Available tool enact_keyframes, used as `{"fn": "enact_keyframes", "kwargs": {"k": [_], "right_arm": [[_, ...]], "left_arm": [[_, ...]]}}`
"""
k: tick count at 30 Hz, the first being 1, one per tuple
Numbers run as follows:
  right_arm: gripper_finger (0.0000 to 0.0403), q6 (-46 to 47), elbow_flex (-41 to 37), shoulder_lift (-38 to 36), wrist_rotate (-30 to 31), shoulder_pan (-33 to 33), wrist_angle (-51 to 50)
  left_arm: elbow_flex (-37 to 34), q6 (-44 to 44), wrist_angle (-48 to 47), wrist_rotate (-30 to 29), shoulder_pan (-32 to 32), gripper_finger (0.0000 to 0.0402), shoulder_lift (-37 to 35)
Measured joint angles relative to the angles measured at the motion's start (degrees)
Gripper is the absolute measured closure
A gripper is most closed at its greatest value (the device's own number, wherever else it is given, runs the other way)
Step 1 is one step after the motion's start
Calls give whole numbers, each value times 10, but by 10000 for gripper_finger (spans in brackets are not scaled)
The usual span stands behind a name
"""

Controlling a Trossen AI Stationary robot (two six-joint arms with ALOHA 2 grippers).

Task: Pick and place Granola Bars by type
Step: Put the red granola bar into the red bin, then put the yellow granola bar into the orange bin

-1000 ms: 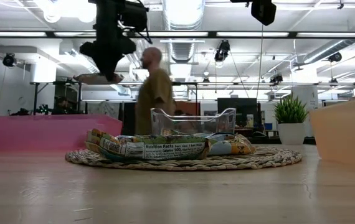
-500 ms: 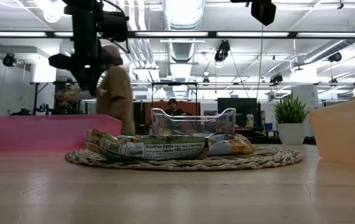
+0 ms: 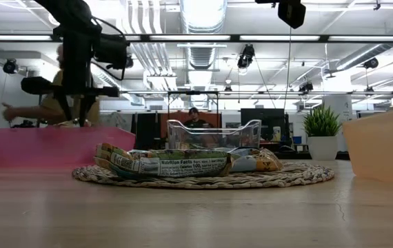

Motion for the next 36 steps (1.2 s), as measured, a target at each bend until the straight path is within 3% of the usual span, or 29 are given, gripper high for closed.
{"fn": "enact_keyframes", "kwargs": {"k": [12,24,31,36], "right_arm": [[394,-9,0,0,0,0,0],[394,-11,0,0,0,0,0],[394,-11,0,0,0,0,0],[394,-11,0,0,0,0,0]], "left_arm": [[-21,5,56,34,3,343,1],[-21,44,71,40,10,281,1],[-21,85,71,41,10,281,1],[-21,105,71,59,10,309,1]]}}
